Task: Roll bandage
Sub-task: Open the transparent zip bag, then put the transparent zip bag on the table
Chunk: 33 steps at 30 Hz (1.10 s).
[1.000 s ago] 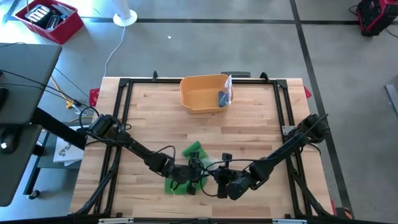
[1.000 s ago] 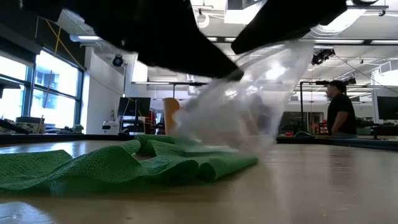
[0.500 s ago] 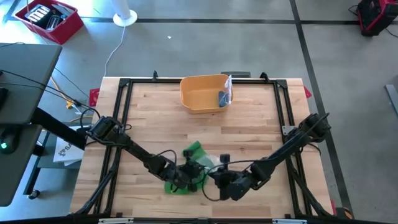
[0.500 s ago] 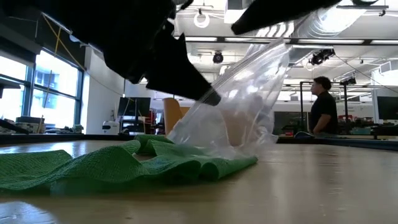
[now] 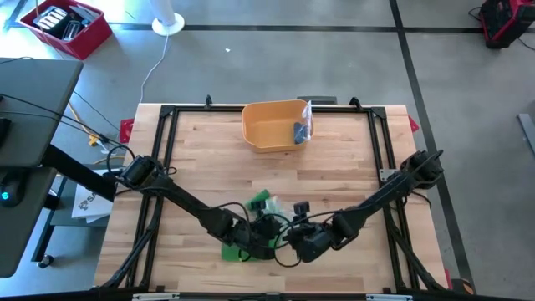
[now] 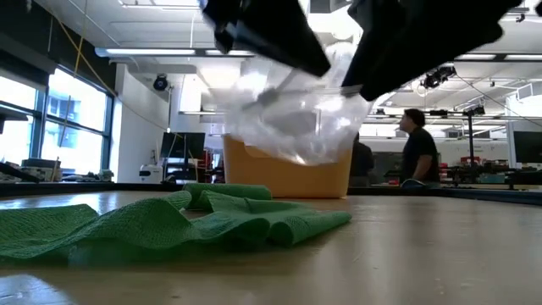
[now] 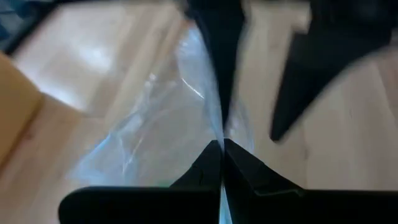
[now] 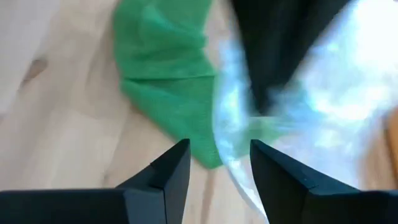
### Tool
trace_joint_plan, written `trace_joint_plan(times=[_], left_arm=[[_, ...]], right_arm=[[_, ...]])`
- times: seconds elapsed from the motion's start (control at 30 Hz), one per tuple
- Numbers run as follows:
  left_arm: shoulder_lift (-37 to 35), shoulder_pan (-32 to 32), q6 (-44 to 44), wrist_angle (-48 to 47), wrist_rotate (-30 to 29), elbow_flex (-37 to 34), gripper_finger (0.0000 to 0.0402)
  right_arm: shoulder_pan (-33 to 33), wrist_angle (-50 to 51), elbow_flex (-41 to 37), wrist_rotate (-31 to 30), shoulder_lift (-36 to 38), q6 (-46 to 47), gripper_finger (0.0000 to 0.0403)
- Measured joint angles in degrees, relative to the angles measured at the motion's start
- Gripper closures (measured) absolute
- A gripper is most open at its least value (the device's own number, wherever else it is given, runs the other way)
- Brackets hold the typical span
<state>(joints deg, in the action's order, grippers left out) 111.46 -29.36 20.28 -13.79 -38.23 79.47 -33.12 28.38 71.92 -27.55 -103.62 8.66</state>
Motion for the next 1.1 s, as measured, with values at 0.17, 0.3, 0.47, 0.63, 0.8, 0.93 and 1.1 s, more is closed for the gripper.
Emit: trace_joint_plan(times=[0.17, 0.3, 0.47, 0.63, 0.8, 0.93, 1.1], left_arm=[[0.02, -0.51, 0.11, -4.45, -7.88, 3.37, 0.0401], [0.00, -1.08, 0.30, -7.47, -11.77, 4.78, 0.0401], [0.00, -1.68, 3.42, -12.03, -12.75, 4.91, 0.0401], [-0.02, -2.32, 8.87, -19.08, -10.75, 4.65, 0.0401], [-0.28, -3.29, 16.54, -30.75, -11.19, 4.62, 0.0401], [-2.05, -4.40, 23.27, -39.60, -11.88, 4.61, 0.0401], [-5.55, -5.88, 30.57, -52.62, -12.02, 4.63, 0.0401]], right_arm=[[-0.72, -0.86, 0.02, 4.88, -2.84, -1.24, 0.0249], [-1.03, -1.07, 0.02, 5.78, -4.80, -1.22, 0.0253], [-1.05, -2.19, 0.02, 3.94, -4.84, -0.59, 0.0253], [-1.17, -3.66, 0.02, 0.20, -1.87, 0.72, 0.0254], [-1.78, -6.74, 0.02, -0.38, 1.37, 1.63, 0.0254], [-2.35, -8.27, 0.02, -0.22, 2.62, 1.41, 0.0254], [-2.11, -7.33, 0.00, -0.77, 2.70, 1.94, 0.0254]])
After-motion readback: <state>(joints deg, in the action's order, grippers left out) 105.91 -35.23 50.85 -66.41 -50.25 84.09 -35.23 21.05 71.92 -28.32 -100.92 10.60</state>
